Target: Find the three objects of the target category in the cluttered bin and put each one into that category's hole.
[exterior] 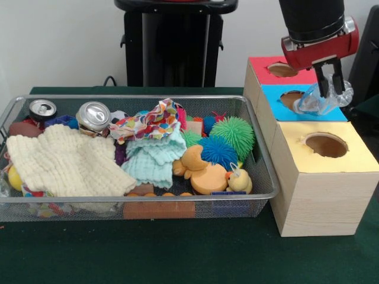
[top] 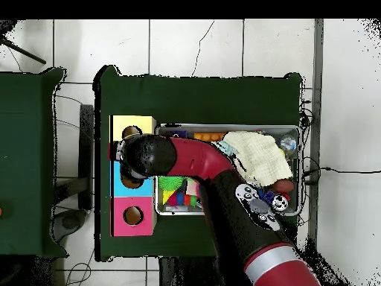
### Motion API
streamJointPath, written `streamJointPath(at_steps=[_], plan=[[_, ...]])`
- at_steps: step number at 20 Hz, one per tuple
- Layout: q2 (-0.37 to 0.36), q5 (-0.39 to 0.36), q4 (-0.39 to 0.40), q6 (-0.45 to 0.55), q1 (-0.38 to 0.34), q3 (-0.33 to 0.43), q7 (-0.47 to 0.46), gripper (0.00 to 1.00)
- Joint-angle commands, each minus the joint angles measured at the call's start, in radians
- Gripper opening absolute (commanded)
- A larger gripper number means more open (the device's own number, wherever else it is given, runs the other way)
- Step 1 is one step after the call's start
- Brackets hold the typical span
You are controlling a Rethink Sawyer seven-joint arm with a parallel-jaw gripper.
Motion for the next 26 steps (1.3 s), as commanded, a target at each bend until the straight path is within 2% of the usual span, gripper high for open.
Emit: streamJointPath(at_steps=[1,11,17,26], plan=[[0.023,-0.048,0.077,0.026,-0.049,0.066,-0.049,0.0],[0.049,-0.07,0.088,-0.006,-0.064,0.086,-0.038,0.0],[0.094,-0.085,0.086,-0.046,-0.067,0.09,-0.038,0.0],[0.087,-0.106,0.128,-0.085,-0.08,0.1,-0.013,0.0]])
